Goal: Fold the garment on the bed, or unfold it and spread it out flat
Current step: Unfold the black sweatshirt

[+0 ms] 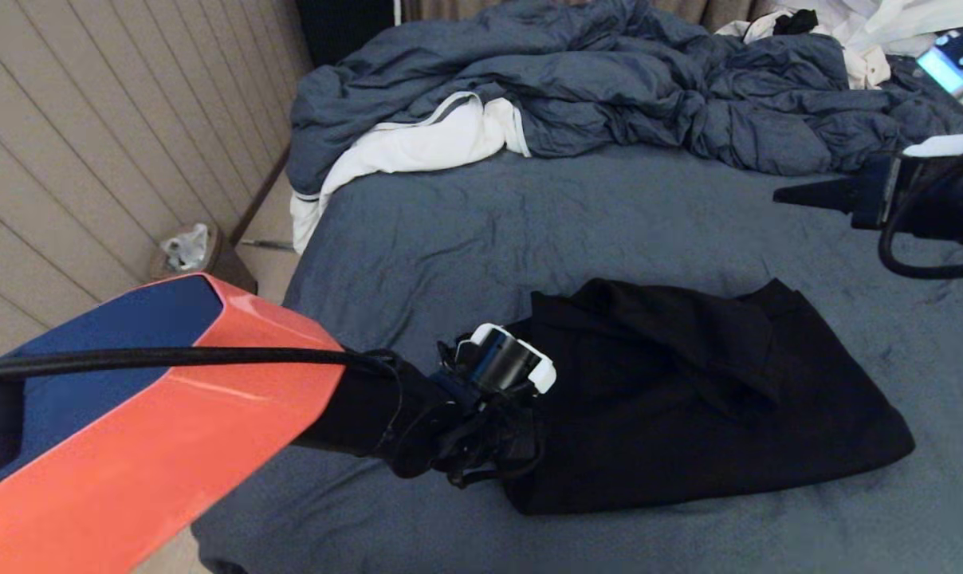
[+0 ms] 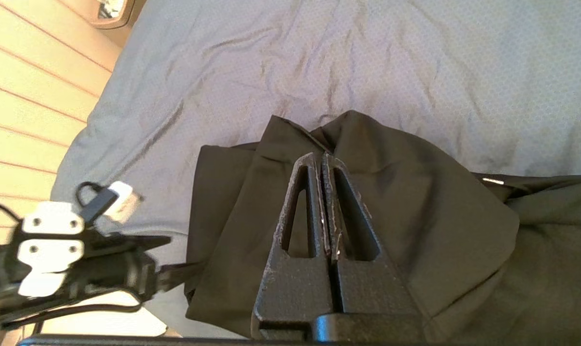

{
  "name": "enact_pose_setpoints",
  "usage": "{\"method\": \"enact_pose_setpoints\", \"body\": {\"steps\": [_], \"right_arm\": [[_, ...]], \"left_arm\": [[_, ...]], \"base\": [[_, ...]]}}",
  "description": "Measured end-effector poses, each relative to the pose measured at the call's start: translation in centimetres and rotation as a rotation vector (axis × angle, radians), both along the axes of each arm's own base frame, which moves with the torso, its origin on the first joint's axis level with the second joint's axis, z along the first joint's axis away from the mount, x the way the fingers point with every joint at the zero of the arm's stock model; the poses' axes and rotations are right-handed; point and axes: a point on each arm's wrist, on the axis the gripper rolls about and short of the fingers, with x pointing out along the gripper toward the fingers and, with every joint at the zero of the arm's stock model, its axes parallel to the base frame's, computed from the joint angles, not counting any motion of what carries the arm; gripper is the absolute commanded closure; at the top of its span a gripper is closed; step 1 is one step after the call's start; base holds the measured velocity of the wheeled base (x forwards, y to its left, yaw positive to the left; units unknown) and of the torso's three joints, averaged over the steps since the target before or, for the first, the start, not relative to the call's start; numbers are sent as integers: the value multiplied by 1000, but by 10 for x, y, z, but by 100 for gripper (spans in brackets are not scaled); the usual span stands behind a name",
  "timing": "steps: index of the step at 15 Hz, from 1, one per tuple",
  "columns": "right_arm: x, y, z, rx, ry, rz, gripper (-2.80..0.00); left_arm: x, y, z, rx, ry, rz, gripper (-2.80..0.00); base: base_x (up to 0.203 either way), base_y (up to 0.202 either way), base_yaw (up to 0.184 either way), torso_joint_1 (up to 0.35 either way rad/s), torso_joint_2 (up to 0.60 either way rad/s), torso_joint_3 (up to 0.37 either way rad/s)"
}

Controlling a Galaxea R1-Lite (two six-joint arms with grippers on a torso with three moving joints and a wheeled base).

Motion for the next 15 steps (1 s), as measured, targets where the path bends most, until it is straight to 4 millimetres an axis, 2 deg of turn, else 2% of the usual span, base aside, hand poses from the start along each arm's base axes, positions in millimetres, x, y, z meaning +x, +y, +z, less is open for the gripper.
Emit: {"method": "enact_pose_setpoints", "body": {"steps": [5,9,10,15], "right_arm": [[1,0,-3,-1,8,-1,0],[4,1,-5,-1,18,1,0],[4,1,-5,-1,20,0,0],[8,1,-8,0,30,0,0]], "left_arm": [[19,-21,-13,-44,-38,4,-280],[30,-29,-19,-56,-56,9,-280],[31,-30,-21,-54,-55,8,0],[37,-28,-28,-44,-48,21,0]], "base": [[0,0,0,0,0,0],[0,0,0,0,0,0],[0,0,0,0,0,0],[0,0,0,0,0,0]]}}
